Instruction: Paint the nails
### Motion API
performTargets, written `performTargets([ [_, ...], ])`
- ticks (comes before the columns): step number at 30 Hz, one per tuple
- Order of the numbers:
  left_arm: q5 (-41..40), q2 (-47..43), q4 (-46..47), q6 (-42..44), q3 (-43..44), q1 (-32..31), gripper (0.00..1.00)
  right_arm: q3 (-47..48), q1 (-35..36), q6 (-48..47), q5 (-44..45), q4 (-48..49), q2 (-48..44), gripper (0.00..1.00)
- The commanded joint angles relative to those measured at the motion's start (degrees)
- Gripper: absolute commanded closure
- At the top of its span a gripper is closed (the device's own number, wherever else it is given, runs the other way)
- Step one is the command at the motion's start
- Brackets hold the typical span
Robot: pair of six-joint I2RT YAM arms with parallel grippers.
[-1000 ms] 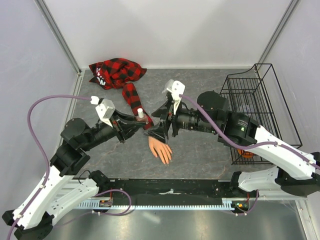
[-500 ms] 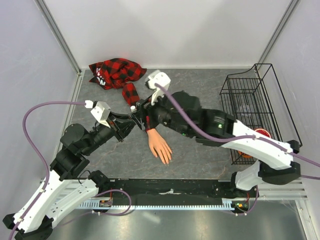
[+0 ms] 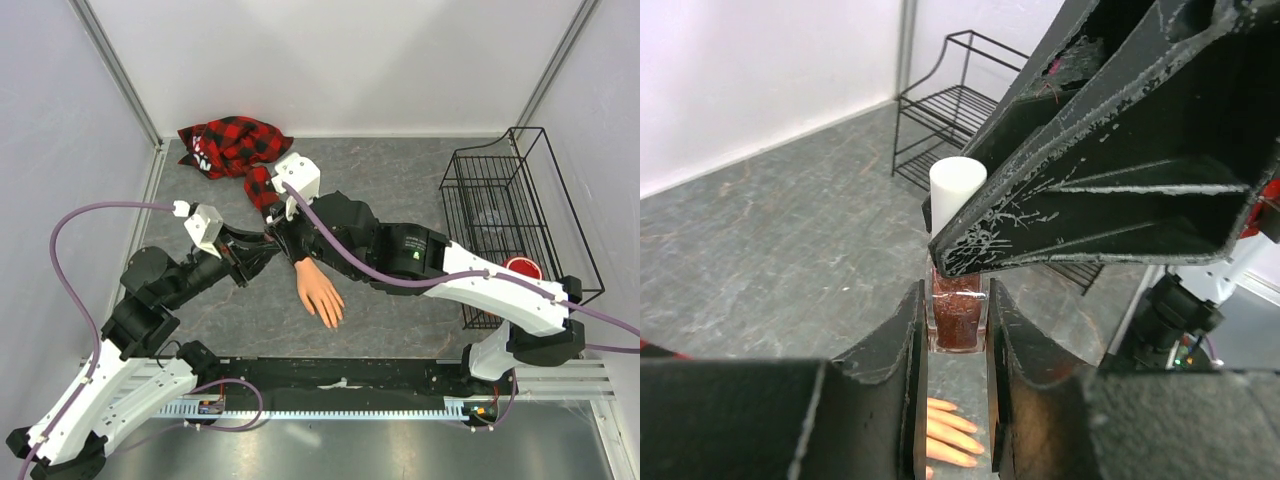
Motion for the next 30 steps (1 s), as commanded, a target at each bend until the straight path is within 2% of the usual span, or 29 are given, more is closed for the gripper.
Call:
performTargets([
  [1,11.7,0.6,4.3,-2.6,0.7,0.1,0.98,-1.0,0.2,-3.1,-1.0,1.7,-2.0,0.88],
  [2,13.6,0.7,4.6,-3.1,0.8,0.1,0.98,-1.6,0.0,-3.5,-1.5,1.8,-2.7,0.97],
  [3,15.5,0.8,5.1,-3.6,0.8,0.1,0.98,-3.4,-0.1,-3.9,-2.4,2.2,-3.4,1.0],
  [4,20.4,1.0,6.2,-4.0,1.0,0.1,0.98,-4.5,-0.8,-4.4,-3.5,2.4,-5.4,1.0],
  [6,25.6,1.7,7.5,-5.6,1.3,0.1,0.98,-9.1,-2.1,-6.4,-12.8,4.2,-8.0,1.0],
  [7,31.7,2.9,9.2,-6.4,1.6,0.1,0.98,-11.1,-4.1,-7.2,-18.5,5.2,-11.1,1.0],
  [8,35.2,3.6,10.1,-8.0,1.9,0.1,0.98,-13.2,-5.1,-10.7,-35.3,6.3,-12.8,1.0],
  [10,45.5,5.4,13.7,-10.9,2.0,0.1,0.98,-21.0,-7.3,-13.2,-54.8,11.2,-17.8,1.0],
  [11,48.2,7.0,16.3,-13.6,2.1,0.1,0.98,-23.2,-7.8,-13.2,-69.9,15.4,-19.0,1.0],
  [12,50.7,7.8,17.6,-14.7,2.2,0.1,0.98,-26.7,-8.1,-12.6,-75.5,18.0,-19.7,1.0],
  [14,52.3,9.2,15.8,-14.7,3.2,0.2,0.98,-28.7,-8.4,-9.9,-79.1,22.8,-20.7,1.0],
  [17,48.0,9.4,11.9,-11.8,5.1,0.2,0.98,-31.0,-8.6,-10.3,-75.3,22.7,-22.0,1.0],
  [18,46.8,9.0,11.7,-11.7,5.2,0.2,0.98,-31.8,-8.7,-10.7,-69.5,22.3,-22.5,1.0],
  [19,43.9,8.6,10.1,-11.4,5.2,0.2,0.98,-31.4,-8.8,-10.9,-64.6,21.3,-23.0,0.95],
  [20,42.0,8.2,9.7,-10.6,5.1,0.2,0.98,-30.7,-8.8,-10.9,-60.1,18.3,-23.1,0.67],
  [21,40.2,7.3,8.6,-10.2,4.8,0.2,0.98,-29.0,-8.8,-10.9,-55.9,16.6,-23.1,0.59],
  [22,36.0,6.9,8.2,-9.4,4.6,0.2,0.98,-28.1,-8.8,-10.0,-47.2,15.1,-23.3,0.39],
  [23,33.7,6.5,7.7,-9.1,4.4,0.2,0.98,-27.4,-8.8,-8.9,-43.1,13.2,-23.8,0.29],
  [24,31.5,5.6,7.3,-8.8,3.6,0.2,0.98,-27.4,-8.7,-7.8,-39.1,12.5,-24.5,0.24],
  [25,27.5,5.2,7.3,-8.0,3.2,0.2,0.98,-27.3,-8.8,-6.0,-34.3,11.6,-26.1,0.08],
  [27,24.0,4.5,7.0,-6.9,2.1,0.2,0.98,-26.3,-8.8,-3.8,-29.5,9.6,-27.7,0.02],
  [30,18.8,4.2,6.3,-4.5,2.0,0.2,0.98,-23.0,-8.7,0.9,-24.7,6.6,-28.7,0.02],
])
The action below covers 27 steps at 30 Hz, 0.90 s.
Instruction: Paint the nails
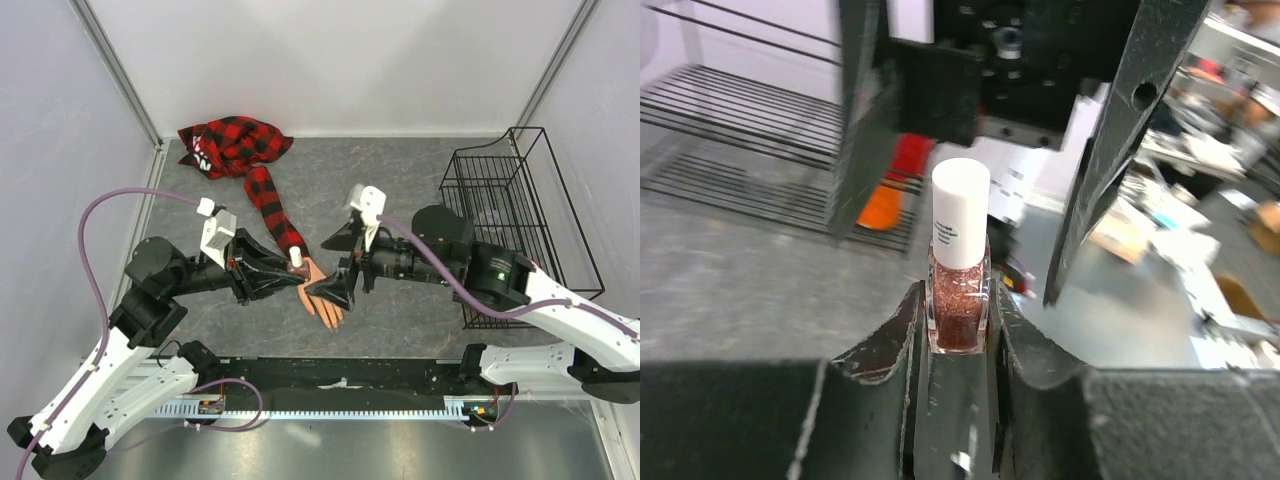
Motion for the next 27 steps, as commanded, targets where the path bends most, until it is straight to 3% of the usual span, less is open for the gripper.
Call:
performTargets([
  [1,-11.7,-1.0,-0.5,5.2,0.0,0.2,0.98,6.8,0.1,7.8,13.6,-4.0,-3.0,0.02],
  [6,-15.1,-0.8,-0.4,7.6,0.3,0.2,0.98,11.1,0.0,11.5,19.6,-5.2,1.2,0.06],
  [13,-17.0,0.5,-6.2,10.1,3.9,0.1,0.98,20.9,0.2,9.2,19.0,-9.3,10.3,0.34],
  [18,-20.3,-0.5,-9.2,10.9,5.0,0.1,0.98,21.2,2.5,7.3,21.7,-9.4,13.5,0.38],
  [27,-18.8,-0.2,-11.0,12.3,5.1,0.1,0.98,24.1,4.9,5.2,24.1,-10.8,18.0,0.48],
])
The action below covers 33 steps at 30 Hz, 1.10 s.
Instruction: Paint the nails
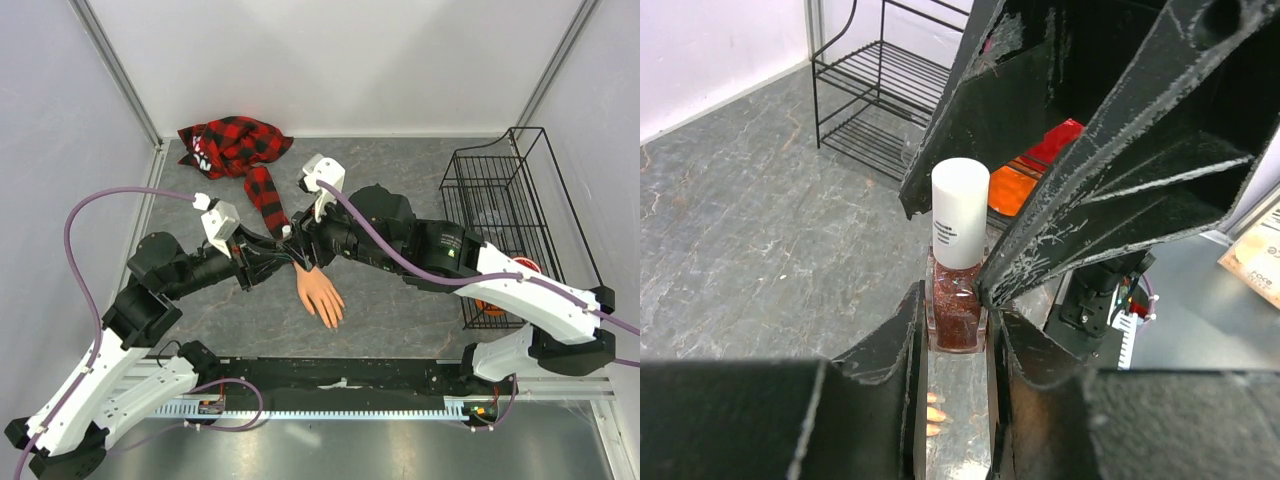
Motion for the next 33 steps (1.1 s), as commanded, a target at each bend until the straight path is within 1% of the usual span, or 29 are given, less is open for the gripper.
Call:
performTargets([
  [1,0.3,-0.1,0.5,2.9,1.9,0.0,0.98,3.9,0.9,-1.6,2.1,-1.2,1.7,0.51],
  [2,0.6,-0.2,0.5,3.0,1.8,0.0,0.98,4.3,1.0,-2.0,2.4,-1.3,1.9,0.54],
  [3,1.0,-0.2,0.7,3.2,1.7,0.0,0.98,4.3,0.9,-2.1,2.7,-1.3,2.0,0.6],
  [4,1.3,-0.3,0.9,3.3,1.6,0.0,0.98,4.4,0.9,-2.3,2.7,-1.5,2.1,0.64],
  [6,2.2,-0.7,1.5,2.9,1.2,0.0,0.98,4.3,0.9,-2.8,2.2,-1.9,2.0,0.74],
  [8,3.2,-1.3,2.9,2.5,0.9,0.0,0.98,4.1,1.0,-3.1,1.4,-2.3,1.8,0.81],
  [9,3.9,-1.5,3.4,1.9,0.8,0.0,0.98,3.9,1.0,-3.3,0.8,-2.3,1.7,0.92],
  [10,4.8,-1.7,3.7,1.6,1.0,0.0,0.98,3.3,0.9,-3.7,0.1,-2.3,1.5,1.0],
  [11,7.7,-1.7,4.3,1.4,1.4,0.0,0.98,2.9,0.9,-4.5,-1.2,-2.3,0.8,1.0],
  [13,13.6,-1.2,5.0,0.0,2.3,0.1,0.98,1.1,0.7,-10.3,-11.8,-2.3,0.0,1.0],
  [14,21.8,-0.7,6.2,-1.0,3.5,0.0,0.98,0.2,0.7,-13.2,-18.4,-2.4,-1.4,1.0],
  [15,25.8,1.0,7.2,-3.9,4.2,0.1,0.98,-1.1,0.7,-19.0,-34.3,-2.0,-2.3,1.0],
  [16,29.9,2.0,8.4,-5.7,4.8,0.0,0.98,-4.2,0.7,-21.3,-41.5,-1.2,-3.2,1.0],
  [17,36.6,2.9,9.5,-7.4,5.8,0.0,0.98,-5.6,0.6,-22.5,-47.5,-0.2,-4.8,1.0],
  [18,38.4,4.1,11.4,-10.1,6.1,0.1,0.98,-6.9,0.3,-23.2,-53.2,2.2,-5.2,1.0],
  [19,38.9,4.2,11.6,-10.4,6.4,0.1,0.98,-8.6,-0.2,-22.6,-59.1,4.0,-5.5,1.0],
  [21,34.5,2.9,8.9,-7.9,6.5,0.1,0.98,-9.6,-1.5,-21.1,-61.2,7.3,-5.8,1.0],
  [22,33.0,2.3,7.8,-6.9,6.7,0.1,0.98,-10.0,-1.8,-20.2,-60.9,7.8,-6.0,1.0],
  [23,29.1,1.7,6.8,-5.2,6.8,0.1,0.98,-10.0,-2.1,-20.0,-59.6,7.8,-6.1,1.0],
  [24,26.9,1.3,5.2,-4.5,6.7,0.1,0.98,-9.9,-2.1,-19.7,-57.8,8.0,-6.4,1.0],
  [25,24.7,0.2,4.3,-3.7,6.7,0.1,0.98,-9.9,-2.2,-18.9,-53.2,8.2,-7.3,0.99],
  [26,20.4,0.1,3.4,-2.2,6.8,0.1,0.98,-9.9,-2.2,-18.5,-50.5,8.3,-7.8,0.85],
  [27,18.0,-0.1,0.7,-1.0,7.0,0.1,0.98,-9.9,-2.1,-17.9,-47.4,8.7,-8.5,0.68],
  [28,15.9,0.1,-0.7,0.1,7.2,0.1,0.98,-9.9,-2.2,-16.7,-43.4,8.7,-9.4,0.57],
  [29,10.9,0.4,-2.5,2.6,7.4,0.1,0.98,-9.9,-2.1,-15.5,-41.5,8.7,-9.7,0.4],
  [30,8.0,0.7,-4.0,3.7,7.6,0.0,0.98,-9.6,-2.2,-15.1,-39.8,8.5,-9.9,0.33],
  [31,5.2,1.1,-6.4,4.6,7.7,0.0,0.98,-9.4,-2.1,-12.8,-37.8,8.2,-10.1,0.29],
  [32,0.7,1.1,-7.1,6.2,7.5,0.1,0.98,-9.1,-2.0,-10.0,-32.3,8.0,-10.3,0.22],
  [33,-1.5,1.1,-7.4,6.7,7.2,0.0,0.98,-8.2,-2.1,-9.0,-29.9,6.8,-10.2,0.19],
])
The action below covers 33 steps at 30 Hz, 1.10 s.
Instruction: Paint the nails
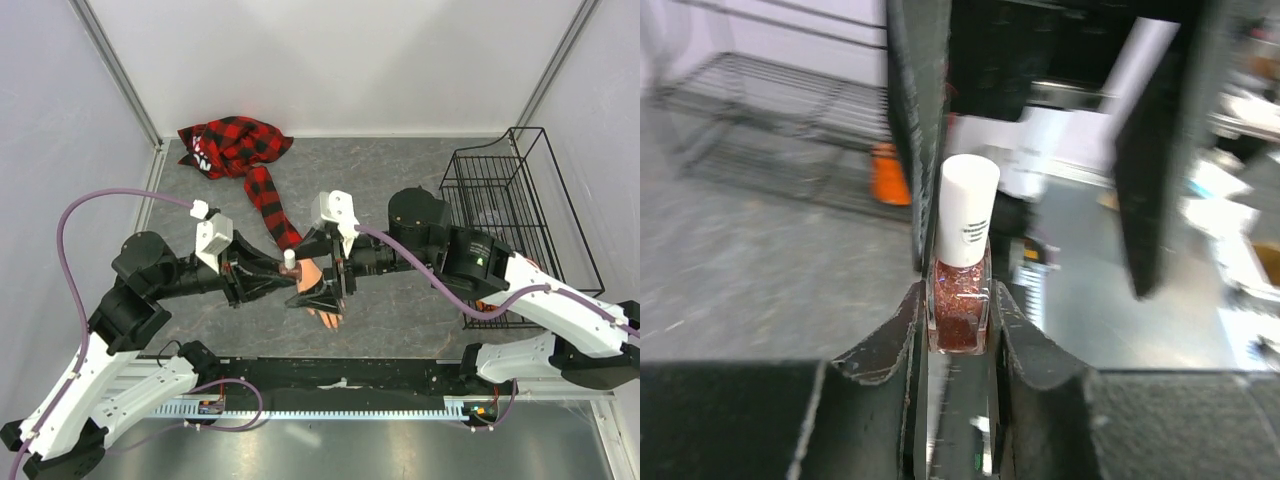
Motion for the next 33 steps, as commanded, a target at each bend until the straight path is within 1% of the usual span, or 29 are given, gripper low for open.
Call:
performTargets([
  [1,-20.8,0.9,-3.7,7.7,1.0,0.6,0.98,1.8,0.7,7.7,12.7,-3.8,-2.0,0.16],
  [2,-22.4,0.6,-3.6,8.7,0.6,0.6,0.98,2.3,0.7,9.3,18.2,-4.5,-1.9,0.11],
  [4,-23.7,0.6,-3.2,9.6,-0.5,0.6,0.98,3.6,0.7,11.4,24.2,-5.7,-1.2,0.06],
  [5,-23.8,1.0,-3.5,10.9,-0.6,0.6,0.98,4.7,0.9,13.8,28.6,-6.5,-0.6,0.05],
  [9,-24.1,1.1,-3.4,12.0,-1.3,0.6,0.98,8.5,1.3,17.7,40.4,-10.6,4.0,0.04],
  [12,-24.1,0.3,-2.3,12.0,-2.0,0.6,0.98,12.0,1.9,18.6,44.7,-12.8,7.0,0.09],
  [15,-23.6,-0.2,-1.7,12.0,-2.3,0.6,0.98,14.7,2.7,18.5,45.5,-13.3,9.3,0.16],
  [16,-23.5,-0.2,-1.8,12.0,-2.4,0.6,0.98,15.2,2.8,18.5,46.0,-13.4,9.7,0.23],
  [17,-23.3,-0.3,-1.8,12.0,-2.4,0.6,0.98,16.2,2.9,18.4,46.1,-13.6,10.4,0.26],
  [18,-23.2,-0.6,-1.7,12.0,-2.4,0.6,0.98,16.7,2.9,18.1,46.1,-13.8,11.3,0.32],
  [21,-22.6,-1.0,-1.8,12.0,-2.4,0.6,0.98,17.9,3.0,18.0,45.6,-14.3,12.6,0.43],
  [22,-22.5,-1.2,-1.7,12.0,-2.4,0.6,0.98,18.0,3.0,17.9,44.8,-14.4,12.9,0.51],
  [24,-21.2,-1.5,-1.7,11.7,-2.3,0.6,0.98,17.8,3.1,17.7,43.5,-14.3,13.0,0.57],
  [26,-19.6,-1.9,-1.6,11.4,-2.0,0.6,0.98,17.1,3.0,15.9,40.0,-13.8,12.6,0.69],
  [27,-16.9,-2.1,-1.3,10.9,-2.0,0.6,0.98,16.8,3.0,14.9,38.4,-13.6,12.3,0.89],
  [28,-15.3,-2.4,-1.2,10.6,-1.8,0.6,0.98,16.4,2.9,13.7,36.8,-12.9,12.0,1.0],
  [29,-13.2,-2.5,-1.0,10.3,-1.3,0.6,0.98,14.7,2.9,10.0,31.4,-12.2,10.5,1.0],
  [30,-8.3,-2.6,-1.0,9.6,-1.0,0.7,0.98,13.4,2.5,7.8,28.4,-11.5,9.6,1.0],
  [31,-4.9,-2.5,-0.6,9.1,-0.6,0.7,0.98,11.8,2.2,4.4,21.8,-10.3,8.5,1.0],
  [32,-1.4,-2.0,-0.6,8.5,0.1,0.7,0.98,7.8,1.7,-2.4,7.5,-9.9,6.0,1.0],
  [33,8.0,-1.3,-0.3,7.0,0.4,0.7,0.98,5.7,0.4,-6.0,-1.8,-9.8,4.9,1.0],
])
